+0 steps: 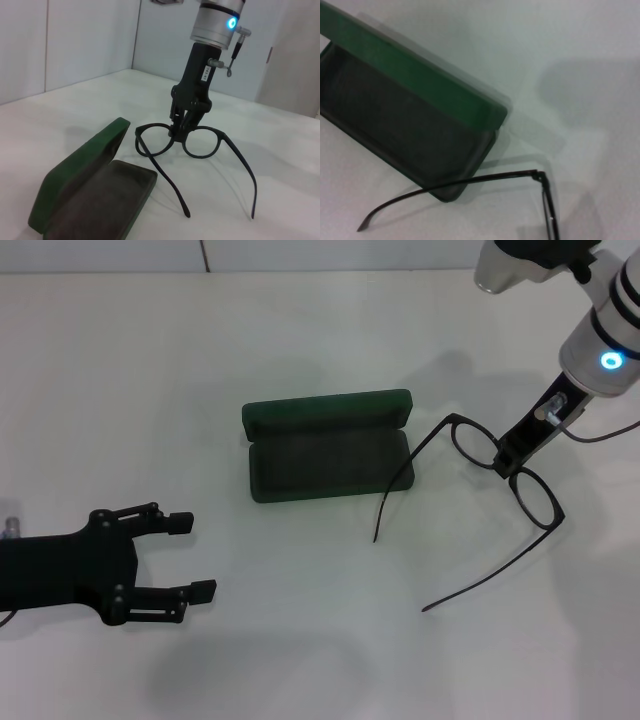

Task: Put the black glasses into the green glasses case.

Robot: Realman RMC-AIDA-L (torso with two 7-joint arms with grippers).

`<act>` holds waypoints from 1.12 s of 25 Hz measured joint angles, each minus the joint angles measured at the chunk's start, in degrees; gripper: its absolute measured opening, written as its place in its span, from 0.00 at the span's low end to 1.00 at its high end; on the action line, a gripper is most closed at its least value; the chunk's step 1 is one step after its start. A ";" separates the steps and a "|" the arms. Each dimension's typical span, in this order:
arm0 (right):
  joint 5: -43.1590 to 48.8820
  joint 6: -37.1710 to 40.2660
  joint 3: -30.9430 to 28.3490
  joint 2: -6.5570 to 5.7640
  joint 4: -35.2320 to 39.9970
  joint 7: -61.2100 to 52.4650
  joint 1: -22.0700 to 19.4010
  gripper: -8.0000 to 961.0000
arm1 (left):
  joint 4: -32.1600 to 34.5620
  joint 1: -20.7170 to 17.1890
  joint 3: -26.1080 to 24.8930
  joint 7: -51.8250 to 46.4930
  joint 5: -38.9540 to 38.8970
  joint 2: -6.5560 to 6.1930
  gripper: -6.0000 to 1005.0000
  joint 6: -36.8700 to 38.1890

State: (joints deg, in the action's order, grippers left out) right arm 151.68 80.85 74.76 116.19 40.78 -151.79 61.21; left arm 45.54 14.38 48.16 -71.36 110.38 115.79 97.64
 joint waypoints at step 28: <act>-2.63 9.20 -13.09 -0.97 7.36 5.83 -3.91 0.08 | -0.63 -0.38 0.00 -0.02 -0.50 0.19 0.89 0.62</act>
State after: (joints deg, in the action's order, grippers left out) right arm 149.06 90.05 61.67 115.21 48.14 -145.96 57.30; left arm 44.91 14.00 48.16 -71.38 109.88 115.98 98.26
